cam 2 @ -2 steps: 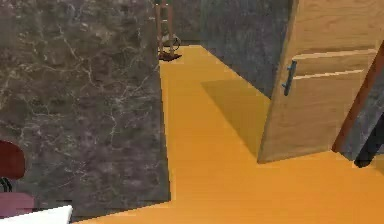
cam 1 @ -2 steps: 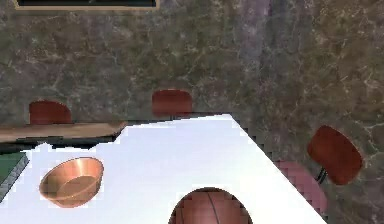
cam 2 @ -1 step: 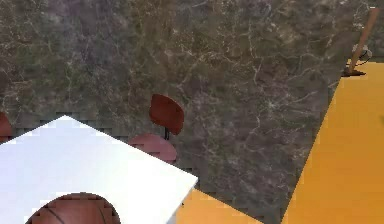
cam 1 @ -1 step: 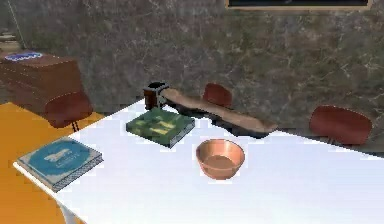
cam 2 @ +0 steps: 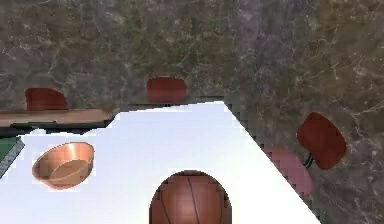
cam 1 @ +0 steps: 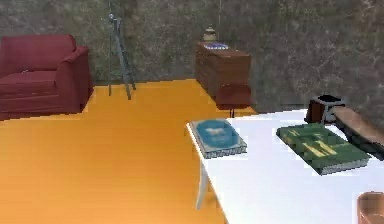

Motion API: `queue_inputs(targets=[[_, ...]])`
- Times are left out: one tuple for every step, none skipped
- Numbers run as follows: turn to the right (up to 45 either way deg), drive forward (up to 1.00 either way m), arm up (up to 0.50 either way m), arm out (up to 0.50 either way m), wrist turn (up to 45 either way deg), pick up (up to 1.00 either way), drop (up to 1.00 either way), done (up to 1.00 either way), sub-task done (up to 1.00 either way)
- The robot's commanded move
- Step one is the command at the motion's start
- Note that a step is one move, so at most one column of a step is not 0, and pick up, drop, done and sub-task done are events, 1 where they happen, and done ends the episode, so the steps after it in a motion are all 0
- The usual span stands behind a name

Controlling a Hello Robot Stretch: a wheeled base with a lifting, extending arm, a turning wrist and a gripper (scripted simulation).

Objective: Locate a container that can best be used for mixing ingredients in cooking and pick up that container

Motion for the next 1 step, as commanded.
queue_inputs(targets=[[-30.0,0.00,0.00,0.00,0.0,0.00,0.00,0.00,0.00]])
